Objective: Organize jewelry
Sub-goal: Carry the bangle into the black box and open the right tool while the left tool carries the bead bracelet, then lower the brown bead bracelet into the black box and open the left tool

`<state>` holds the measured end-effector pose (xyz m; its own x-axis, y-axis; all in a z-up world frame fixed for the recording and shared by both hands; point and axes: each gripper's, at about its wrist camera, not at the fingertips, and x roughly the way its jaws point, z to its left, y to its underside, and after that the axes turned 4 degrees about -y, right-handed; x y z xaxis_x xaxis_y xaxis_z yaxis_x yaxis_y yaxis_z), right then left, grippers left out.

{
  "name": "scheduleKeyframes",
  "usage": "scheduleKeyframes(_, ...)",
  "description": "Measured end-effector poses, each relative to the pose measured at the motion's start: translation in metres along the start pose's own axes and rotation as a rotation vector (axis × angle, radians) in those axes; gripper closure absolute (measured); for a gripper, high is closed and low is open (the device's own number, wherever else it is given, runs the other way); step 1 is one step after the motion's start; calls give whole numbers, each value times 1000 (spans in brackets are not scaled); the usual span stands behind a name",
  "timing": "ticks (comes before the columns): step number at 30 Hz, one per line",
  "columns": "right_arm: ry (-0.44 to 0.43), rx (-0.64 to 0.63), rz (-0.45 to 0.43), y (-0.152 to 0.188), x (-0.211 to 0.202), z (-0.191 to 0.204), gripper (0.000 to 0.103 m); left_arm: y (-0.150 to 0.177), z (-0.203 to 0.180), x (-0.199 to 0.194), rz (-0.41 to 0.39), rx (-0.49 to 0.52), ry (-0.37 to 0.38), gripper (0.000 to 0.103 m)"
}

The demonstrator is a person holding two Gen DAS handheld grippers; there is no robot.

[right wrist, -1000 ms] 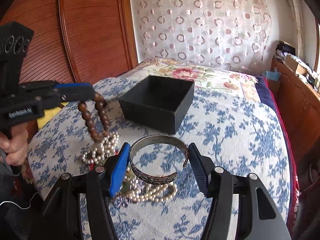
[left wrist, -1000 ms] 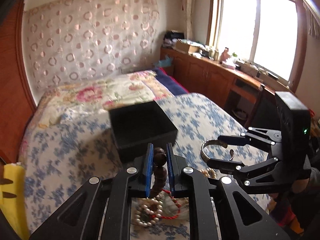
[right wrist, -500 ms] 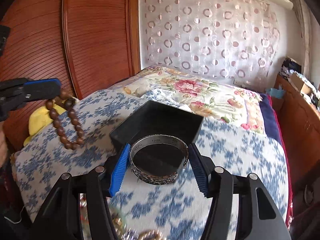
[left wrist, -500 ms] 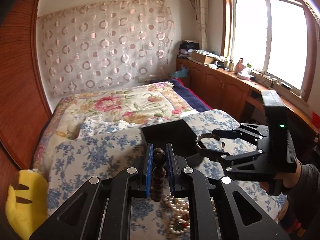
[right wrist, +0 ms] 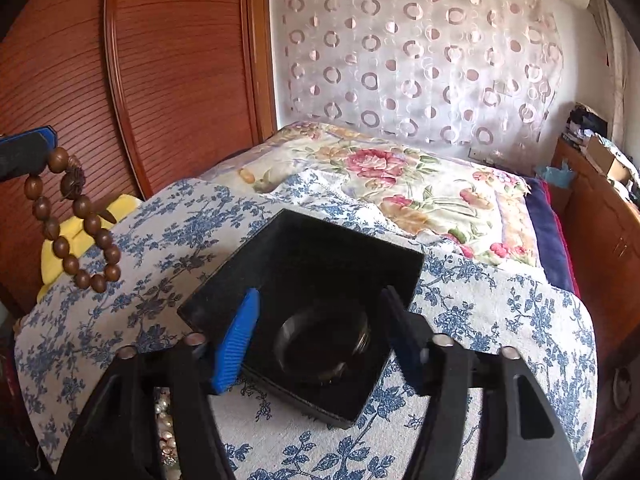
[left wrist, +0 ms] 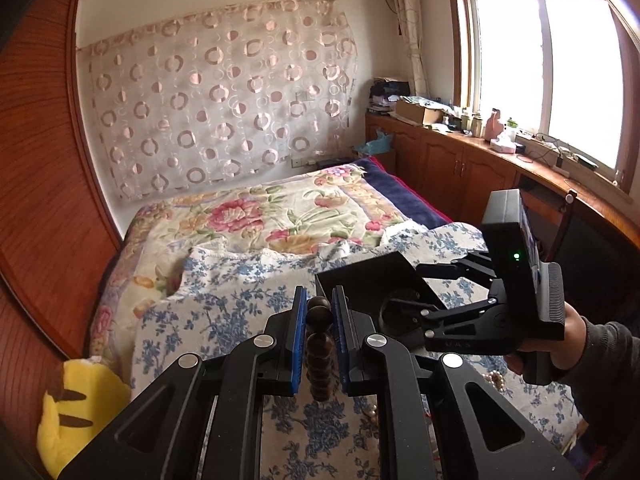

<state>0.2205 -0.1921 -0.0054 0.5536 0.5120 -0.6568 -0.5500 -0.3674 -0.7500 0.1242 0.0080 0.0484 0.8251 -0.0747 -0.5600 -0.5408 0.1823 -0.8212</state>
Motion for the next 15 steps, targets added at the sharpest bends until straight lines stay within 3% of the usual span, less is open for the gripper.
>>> scheduleKeyframes(6, 0, 6, -18, 3, -16, -7, 29, -12, -6, 11, -2, 1, 9, 91)
scheduleKeyframes(15, 38, 50, -15, 39, -49, -27, 29, -26, -33, 41, 10, 24, 43, 91)
